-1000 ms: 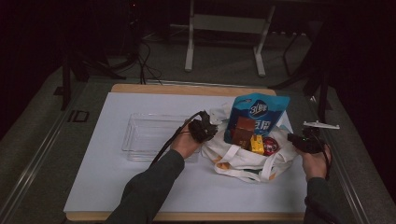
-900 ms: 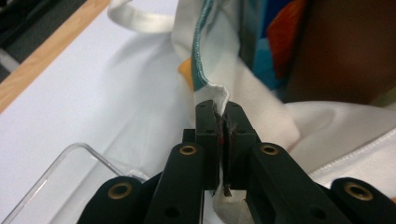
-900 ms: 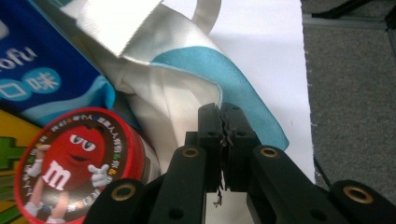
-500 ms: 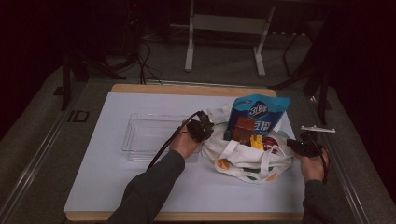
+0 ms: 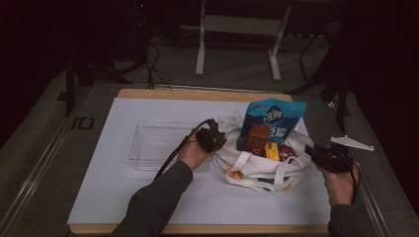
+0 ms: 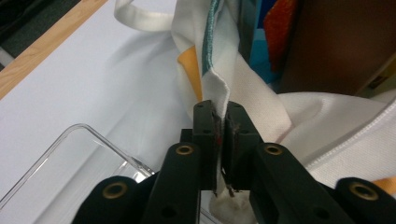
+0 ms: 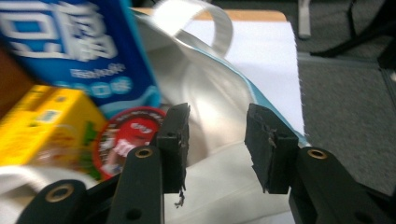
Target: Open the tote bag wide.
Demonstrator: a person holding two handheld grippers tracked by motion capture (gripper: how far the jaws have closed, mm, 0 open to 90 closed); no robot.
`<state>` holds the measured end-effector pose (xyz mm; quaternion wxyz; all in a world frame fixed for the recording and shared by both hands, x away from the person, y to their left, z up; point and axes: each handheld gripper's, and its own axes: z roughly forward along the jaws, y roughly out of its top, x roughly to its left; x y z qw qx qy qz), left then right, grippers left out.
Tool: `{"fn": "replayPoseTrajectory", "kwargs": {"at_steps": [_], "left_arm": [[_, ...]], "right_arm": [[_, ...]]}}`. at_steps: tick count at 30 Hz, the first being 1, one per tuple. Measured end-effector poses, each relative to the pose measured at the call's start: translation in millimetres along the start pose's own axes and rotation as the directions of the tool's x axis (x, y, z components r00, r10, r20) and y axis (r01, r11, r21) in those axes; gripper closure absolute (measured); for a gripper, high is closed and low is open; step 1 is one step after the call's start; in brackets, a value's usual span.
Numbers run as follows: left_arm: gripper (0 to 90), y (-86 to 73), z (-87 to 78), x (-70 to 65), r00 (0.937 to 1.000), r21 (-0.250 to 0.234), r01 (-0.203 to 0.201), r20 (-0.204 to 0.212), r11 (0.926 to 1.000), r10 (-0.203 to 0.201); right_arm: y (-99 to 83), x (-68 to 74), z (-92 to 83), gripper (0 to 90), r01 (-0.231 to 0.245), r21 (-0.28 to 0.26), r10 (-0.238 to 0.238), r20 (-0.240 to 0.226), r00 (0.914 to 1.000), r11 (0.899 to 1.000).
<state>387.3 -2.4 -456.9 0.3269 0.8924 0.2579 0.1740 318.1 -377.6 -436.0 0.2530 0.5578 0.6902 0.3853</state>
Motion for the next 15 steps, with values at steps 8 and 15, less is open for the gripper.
{"fn": "replayPoseTrajectory", "kwargs": {"at_steps": [8,15], "left_arm": [[67.6,1.4,-15.7,1.6,0.9999,-0.058,0.012,0.01,0.9983,-0.012],[66.7,5.0,-36.2,-1.9,0.9999,-0.127,-0.004,0.012,0.9919,0.005]], "right_arm": [[-12.3,19.8,-28.3,57.9,0.056,-0.062,-0.062,-0.108,0.9923,0.997],[-23.1,31.1,-36.4,55.8,0.099,-0.053,-0.106,-0.178,0.9783,0.994]]}}
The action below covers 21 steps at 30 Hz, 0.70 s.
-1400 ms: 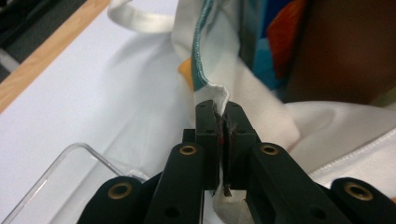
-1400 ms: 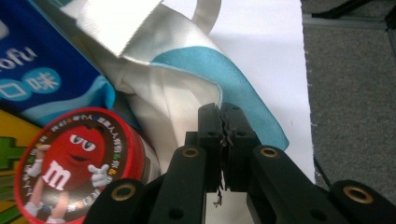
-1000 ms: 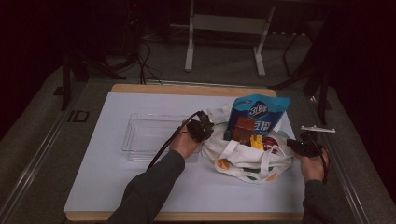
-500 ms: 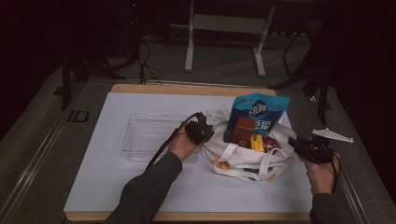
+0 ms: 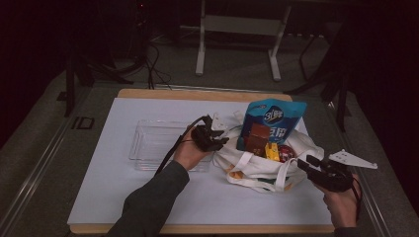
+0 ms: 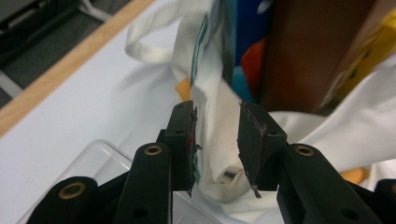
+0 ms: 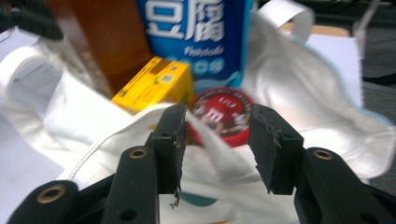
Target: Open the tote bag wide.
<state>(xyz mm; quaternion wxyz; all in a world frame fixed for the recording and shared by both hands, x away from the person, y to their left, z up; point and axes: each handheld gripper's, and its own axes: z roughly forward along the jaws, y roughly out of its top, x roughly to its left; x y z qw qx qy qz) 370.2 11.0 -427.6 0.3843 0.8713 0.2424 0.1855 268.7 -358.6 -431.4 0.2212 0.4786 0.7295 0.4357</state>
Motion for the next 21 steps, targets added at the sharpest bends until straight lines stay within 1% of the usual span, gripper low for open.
{"fn": "replayPoseTrajectory", "kwargs": {"at_steps": [1,2,3,4,5,6,7,8,9,10,11,12,13,14,17,18,20,21], "left_arm": [[67.1,1.9,-4.7,-3.3,1.0,-0.023,-0.004,0.006,0.9997,0.005],[67.8,2.7,-6.4,-5.3,0.9998,-0.03,-0.015,0.012,0.9994,0.015],[70.2,3.4,-7.5,-8.1,0.9995,-0.035,-0.025,0.02,0.9991,0.025],[72.7,4.0,-8.2,-10.8,0.9985,-0.035,-0.044,0.03,0.9984,0.045],[74.8,4.0,-8.2,-10.8,0.9985,-0.035,-0.044,0.03,0.9984,0.045],[76.1,5.0,-7.8,-16.9,0.9961,-0.039,-0.069,0.052,0.9969,0.071],[77.5,5.0,-7.8,-16.9,0.9961,-0.039,-0.069,0.052,0.9969,0.071],[78.5,5.3,-7.2,-19.4,0.9948,-0.04,-0.076,0.064,0.9963,0.079],[78.5,5.4,-6.4,-21.3,0.9935,-0.041,-0.082,0.076,0.9958,0.085],[80.7,5.1,-4.5,-22.9,0.9924,-0.039,-0.082,0.089,0.9959,0.085],[81.8,5.1,-4.5,-22.9,0.9924,-0.039,-0.082,0.089,0.9959,0.085],[82.3,4.3,-3.1,-22.1,0.9924,-0.039,-0.071,0.098,0.9967,0.074],[82.4,4.3,-3.1,-22.1,0.9924,-0.039,-0.071,0.098,0.9967,0.074],[82.4,4.0,-3.1,-21.7,0.9926,-0.04,-0.065,0.1,0.9971,0.069],[82.2,4.2,-4.1,-19.5,0.9918,-0.061,-0.037,0.12,0.9975,0.044],[82.3,4.2,-4.1,-19.5,0.9918,-0.061,-0.037,0.12,0.9975,0.044],[82.2,4.6,-4.0,-20.1,0.9912,-0.068,-0.03,0.127,0.9972,0.038],[82.1,4.7,-2.6,-21.9,0.9901,-0.067,-0.036,0.133,0.9971,0.045]], "right_arm": [[-3.4,0.8,4.6,55.4,0.011,0.017,-0.011,-0.023,0.9997,1.0],[-5.2,1.3,7.7,55.5,0.011,0.026,-0.011,-0.026,0.9996,1.0],[-6.9,1.9,10.5,56.5,0.011,0.032,-0.01,-0.03,0.9995,0.999],[-8.8,3.1,13.2,58.6,0.011,0.032,-0.01,-0.044,0.999,0.999],[-8.8,3.1,13.2,58.6,0.011,0.032,-0.01,-0.044,0.999,0.999],[-12.3,8.1,18.4,62.6,0.023,0.037,-0.02,-0.075,0.997,0.999],[-14.0,11.5,21.2,64.9,0.037,0.049,-0.034,-0.072,0.9968,0.998],[-15.8,14.2,24.1,67.1,0.055,0.064,-0.051,-0.07,0.9963,0.996],[-15.8,14.2,24.1,67.1,0.055,0.064,-0.051,-0.07,0.9963,0.996],[-20.0,18.4,29.3,72.7,0.069,0.089,-0.063,-0.061,0.9961,0.994],[-20.0,18.4,29.3,72.7,0.069,0.089,-0.063,-0.061,0.9961,0.994],[-25.0,20.0,33.4,77.6,0.077,0.103,-0.07,-0.063,0.9955,0.992],[-25.0,20.0,33.4,77.6,0.077,0.103,-0.07,-0.063,0.9955,0.992],[-30.1,20.9,37.0,80.4,0.074,0.114,-0.067,-0.06,0.9959,0.991],[-38.3,20.1,44.4,82.7,0.061,0.127,-0.053,-0.064,0.9965,0.99],[-38.3,20.1,44.4,82.7,0.061,0.127,-0.053,-0.064,0.9965,0.99],[-44.6,20.6,51.0,84.0,0.049,0.136,-0.04,-0.065,0.9971,0.989],[-51.4,24.6,59.6,84.6,0.06,0.168,-0.052,-0.052,0.9973,0.984]]}}
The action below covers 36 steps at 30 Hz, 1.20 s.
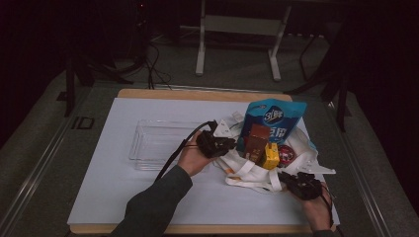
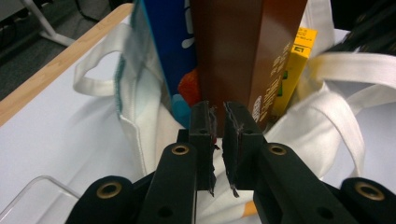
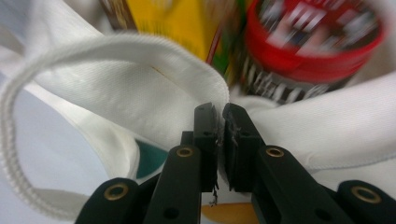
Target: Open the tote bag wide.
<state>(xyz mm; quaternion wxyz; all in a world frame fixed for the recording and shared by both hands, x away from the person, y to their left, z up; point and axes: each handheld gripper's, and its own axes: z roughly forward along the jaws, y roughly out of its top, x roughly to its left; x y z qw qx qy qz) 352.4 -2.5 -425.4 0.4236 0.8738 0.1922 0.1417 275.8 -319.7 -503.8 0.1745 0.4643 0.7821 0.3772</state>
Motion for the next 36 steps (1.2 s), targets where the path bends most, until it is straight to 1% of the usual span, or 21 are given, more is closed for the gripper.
{"fn": "replayPoseTrajectory", "kwargs": {"at_steps": [2,3,6,7,8,9,11,12,13,14,15,16,19,20,21,23,24,26,28,34,36], "left_arm": [[82.1,-0.5,2.1,-2.4,1.0,0.004,-0.003,0.004,1.0,0.003],[82.1,-0.5,2.1,-2.4,1.0,0.004,-0.003,0.004,1.0,0.003],[82.1,-2.1,5.1,-4.2,0.9999,0.013,-0.01,0.011,0.9999,0.01],[82.1,-2.8,5.8,-4.8,0.9999,0.014,-0.009,0.012,0.9999,0.009],[82.1,-3.6,5.9,-5.1,0.9999,0.021,-0.014,0.01,0.9997,0.014],[82.1,-3.8,5.7,-4.9,0.9999,0.021,-0.014,0.01,0.9997,0.014],[82.0,-3.9,5.4,-4.5,0.9999,0.021,-0.013,0.009,0.9997,0.013],[82.0,-3.8,5.2,-4.2,0.9999,0.019,-0.01,0.006,0.9998,0.01],[82.0,-3.7,4.6,-3.4,0.9999,0.016,-0.006,0.008,0.9999,0.006],[82.0,-3.7,4.6,-3.4,0.9999,0.016,-0.006,0.008,0.9999,0.006],[81.9,-3.8,4.5,-3.2,0.9999,0.016,-0.007,0.008,0.9998,0.007],[81.8,-3.8,4.6,-3.4,0.9999,0.018,-0.007,0.008,0.9998,0.007],[81.7,-3.8,4.5,-3.7,0.9999,0.018,-0.007,0.008,0.9998,0.007],[81.7,-3.8,4.5,-3.7,0.9999,0.018,-0.007,0.008,0.9998,0.007],[81.6,-3.6,4.3,-3.5,0.9999,0.017,-0.008,0.008,0.9998,0.008],[81.3,-3.7,4.1,-3.1,0.9999,0.017,-0.008,0.008,0.9998,0.008],[81.3,-3.8,4.1,-3.0,0.9999,0.018,-0.009,0.007,0.9998,0.009],[81.2,-4.2,3.7,-2.5,0.9999,0.019,-0.008,0.006,0.9998,0.008],[81.1,-4.3,2.9,-2.1,1.0,0.015,-0.005,0.006,0.9999,0.005],[80.9,-4.4,0.5,-1.1,1.0,0.011,-0.002,0.002,0.9999,0.002],[80.8,-4.4,0.3,-0.6,1.0,0.008,0.001,0.001,1.0,-0.001]], "right_arm": [[-4.0,4.6,8.6,85.2,0.014,0.022,-0.014,0.019,0.9997,1.0],[-4.7,6.0,10.9,85.2,0.012,0.027,-0.012,0.029,0.9995,1.0],[-3.5,7.5,12.1,84.9,0.011,0.036,-0.013,0.042,0.9991,0.999],[-1.9,8.3,11.3,83.4,0.022,0.043,-0.024,0.05,0.9985,0.999],[2.3,11.3,7.3,74.3,0.035,0.055,-0.039,0.072,0.9967,0.998],[4.8,12.8,4.2,70.4,0.044,0.053,-0.048,0.079,0.9957,0.998],[9.7,15.1,-3.8,65.2,0.065,0.033,-0.067,0.073,0.9951,0.997],[9.7,15.1,-3.8,65.2,0.065,0.033,-0.067,0.073,0.9951,0.997],[14.4,17.6,-12.0,62.4,0.079,0.004,-0.079,0.055,0.9953,0.997],[14.4,17.6,-12.0,62.4,0.079,0.004,-0.079,0.055,0.9953,0.997],[18.8,21.5,-19.3,60.4,0.103,-0.018,-0.102,0.039,0.994,0.995],[21.0,23.6,-22.1,58.8,0.115,-0.021,-0.114,0.041,0.9927,0.993],[26.9,28.9,-30.3,56.0,0.146,-0.041,-0.145,0.033,0.9889,0.988],[26.9,28.9,-30.3,56.0,0.146,-0.041,-0.145,0.033,0.9889,0.988],[30.7,31.9,-35.5,54.2,0.161,-0.054,-0.16,0.023,0.9869,0.985],[34.7,34.3,-40.2,51.8,0.181,-0.04,-0.181,0.018,0.9834,0.983],[36.5,35.0,-42.2,50.9,0.188,-0.026,-0.188,0.007,0.9822,0.982],[38.9,35.8,-45.5,49.8,0.218,0.013,-0.218,-0.012,0.9759,0.976],[39.6,34.9,-49.2,49.6,0.233,0.029,-0.233,-0.009,0.9724,0.972],[37.6,28.0,-62.2,48.6,0.229,0.032,-0.228,-0.018,0.9734,0.973],[36.6,26.4,-67.3,48.3,0.244,0.035,-0.243,-0.02,0.9698,0.969]]}}
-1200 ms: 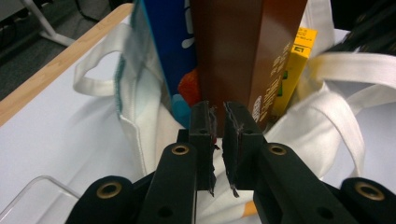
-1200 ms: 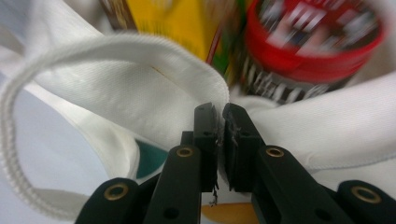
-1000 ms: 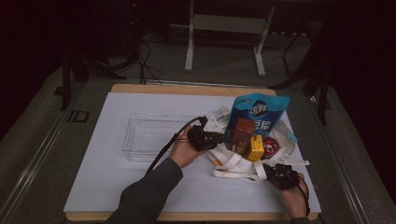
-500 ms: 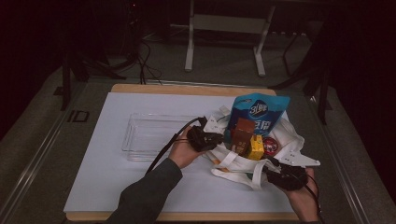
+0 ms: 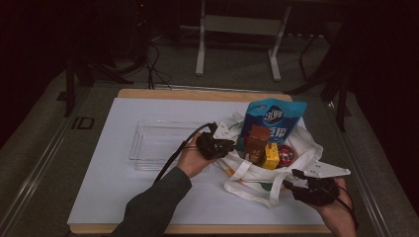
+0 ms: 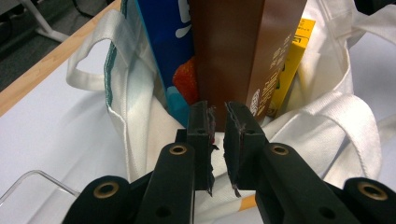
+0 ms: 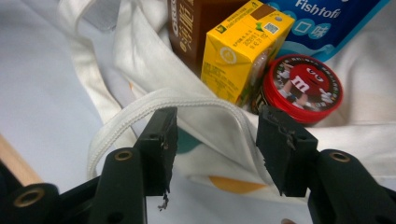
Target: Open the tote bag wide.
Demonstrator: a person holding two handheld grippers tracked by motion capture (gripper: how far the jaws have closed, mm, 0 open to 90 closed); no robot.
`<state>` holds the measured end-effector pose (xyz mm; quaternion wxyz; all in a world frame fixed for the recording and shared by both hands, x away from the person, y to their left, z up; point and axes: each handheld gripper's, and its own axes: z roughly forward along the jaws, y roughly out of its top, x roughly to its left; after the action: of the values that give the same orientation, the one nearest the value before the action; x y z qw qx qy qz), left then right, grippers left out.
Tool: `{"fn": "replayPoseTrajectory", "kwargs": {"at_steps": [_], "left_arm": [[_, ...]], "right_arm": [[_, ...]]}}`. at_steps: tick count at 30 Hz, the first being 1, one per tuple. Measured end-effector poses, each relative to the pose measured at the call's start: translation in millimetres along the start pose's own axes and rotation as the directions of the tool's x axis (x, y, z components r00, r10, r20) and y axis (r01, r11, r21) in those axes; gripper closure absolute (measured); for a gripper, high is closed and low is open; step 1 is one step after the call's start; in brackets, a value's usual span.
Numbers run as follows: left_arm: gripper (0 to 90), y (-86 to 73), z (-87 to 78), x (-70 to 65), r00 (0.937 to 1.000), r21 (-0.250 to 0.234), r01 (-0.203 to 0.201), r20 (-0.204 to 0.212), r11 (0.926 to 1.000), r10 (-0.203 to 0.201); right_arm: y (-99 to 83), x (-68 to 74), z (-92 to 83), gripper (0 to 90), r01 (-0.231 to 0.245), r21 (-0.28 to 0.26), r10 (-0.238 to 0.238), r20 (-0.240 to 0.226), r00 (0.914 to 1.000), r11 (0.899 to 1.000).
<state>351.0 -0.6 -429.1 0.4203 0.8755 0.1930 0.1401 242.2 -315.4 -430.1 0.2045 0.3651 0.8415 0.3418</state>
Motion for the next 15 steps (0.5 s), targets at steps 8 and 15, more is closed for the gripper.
{"fn": "replayPoseTrajectory", "kwargs": {"at_steps": [8,15], "left_arm": [[80.7,1.1,3.1,-1.3,1.0,-0.003,0.002,0.009,1.0,-0.002],[80.6,1.4,2.0,-1.9,1.0,-0.006,0.002,0.009,1.0,-0.001]], "right_arm": [[1.9,-0.1,-5.0,52.5,-0.068,-0.113,0.062,-0.056,0.9965,0.991],[-1.4,9.3,43.7,59.8,-0.119,-0.093,0.11,-0.093,0.9896,0.989]]}}
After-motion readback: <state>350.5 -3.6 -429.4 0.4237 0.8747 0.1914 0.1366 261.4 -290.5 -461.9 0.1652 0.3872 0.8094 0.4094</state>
